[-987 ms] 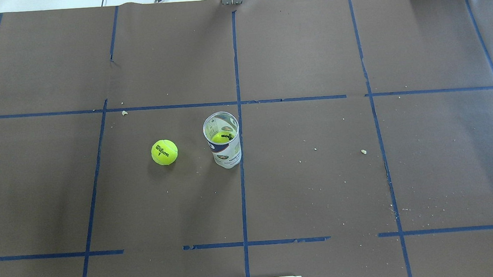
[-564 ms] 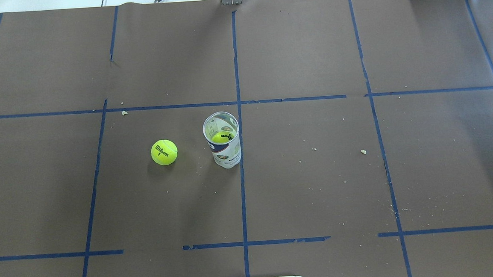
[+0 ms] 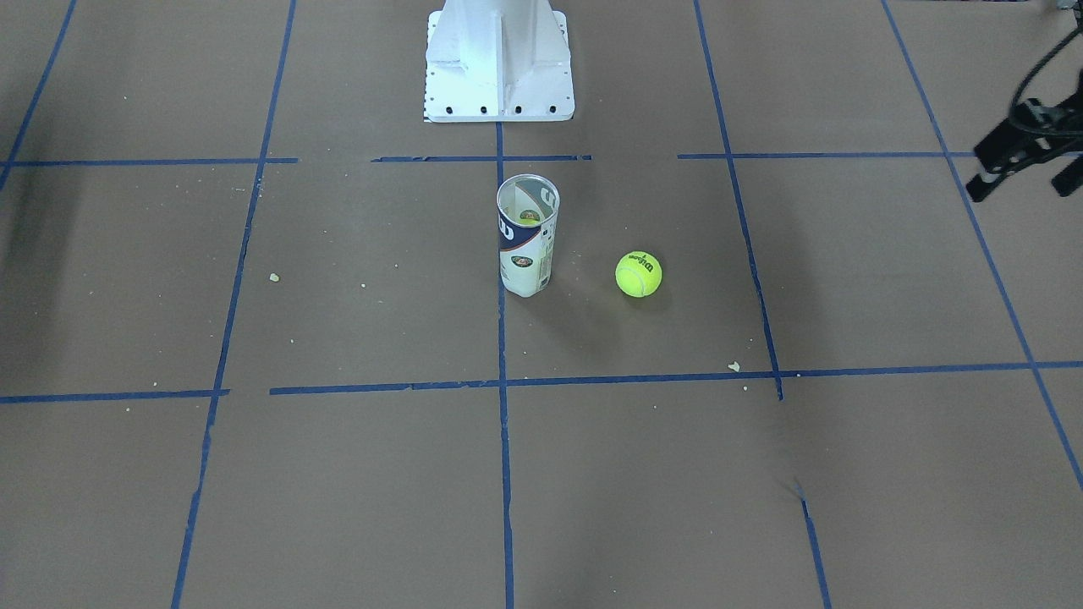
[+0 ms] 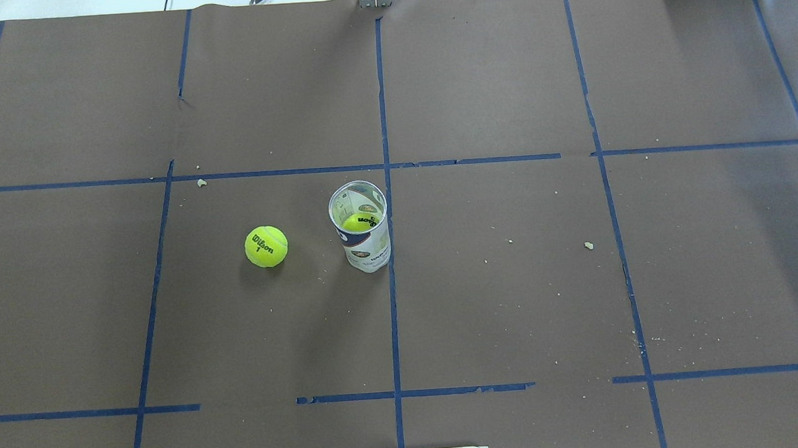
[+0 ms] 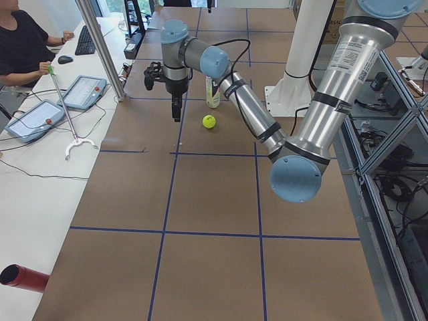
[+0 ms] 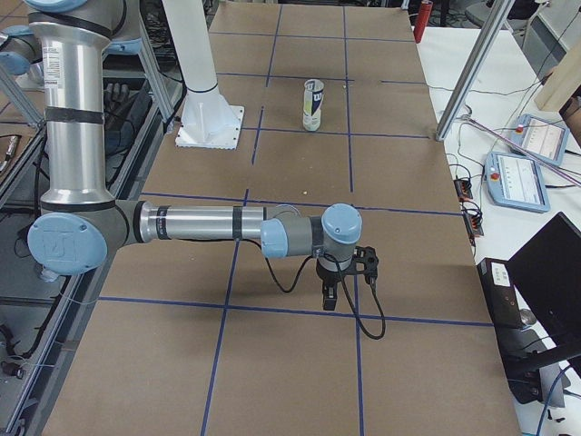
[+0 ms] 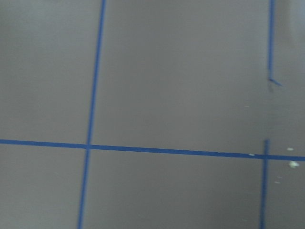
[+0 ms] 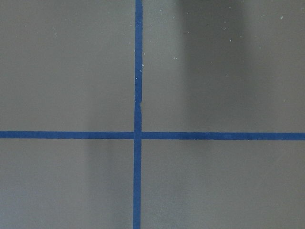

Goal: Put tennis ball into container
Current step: 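Move the left gripper down toward the loose yellow-green tennis ball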

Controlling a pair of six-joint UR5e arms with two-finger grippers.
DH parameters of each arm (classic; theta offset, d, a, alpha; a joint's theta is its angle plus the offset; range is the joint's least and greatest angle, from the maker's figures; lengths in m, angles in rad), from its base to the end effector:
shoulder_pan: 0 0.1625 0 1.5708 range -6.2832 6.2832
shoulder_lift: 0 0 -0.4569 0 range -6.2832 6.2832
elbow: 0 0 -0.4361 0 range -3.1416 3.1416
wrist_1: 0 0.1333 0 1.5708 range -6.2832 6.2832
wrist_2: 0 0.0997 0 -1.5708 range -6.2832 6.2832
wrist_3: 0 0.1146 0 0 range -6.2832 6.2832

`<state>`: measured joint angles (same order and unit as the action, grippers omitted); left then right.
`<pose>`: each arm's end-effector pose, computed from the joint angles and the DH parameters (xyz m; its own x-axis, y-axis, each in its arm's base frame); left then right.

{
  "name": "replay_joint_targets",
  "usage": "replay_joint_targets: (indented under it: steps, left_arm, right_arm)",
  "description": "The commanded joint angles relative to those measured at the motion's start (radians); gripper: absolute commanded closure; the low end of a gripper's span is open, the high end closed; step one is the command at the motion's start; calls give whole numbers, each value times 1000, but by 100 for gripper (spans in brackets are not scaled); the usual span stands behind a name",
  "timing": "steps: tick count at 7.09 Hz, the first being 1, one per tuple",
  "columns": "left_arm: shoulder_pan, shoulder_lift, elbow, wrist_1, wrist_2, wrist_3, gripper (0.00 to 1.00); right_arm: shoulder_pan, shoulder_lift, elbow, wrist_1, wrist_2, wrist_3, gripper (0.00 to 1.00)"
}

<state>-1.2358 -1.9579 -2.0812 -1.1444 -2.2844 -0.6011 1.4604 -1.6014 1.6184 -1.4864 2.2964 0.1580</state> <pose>0.1332 -0.5599 0.2766 0.6740 -0.0395 -0.7377 0.1069 0.9933 0.0445 -0.0015 -0.5330 0.6870 0.7442 0.0083 0.6679 -0.0076 1.0000 -0.0039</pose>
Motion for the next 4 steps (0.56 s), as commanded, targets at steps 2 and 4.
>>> replay_joint_targets:
  steps: [2, 4]
  left_arm:
    - [266, -44, 41, -159, 161, -218, 0]
    - [361, -44, 192, -361, 163, -255, 0]
  right_arm:
    - [0, 0, 0, 0, 0, 0, 0]
    - [-2, 0, 0, 0, 0, 0, 0]
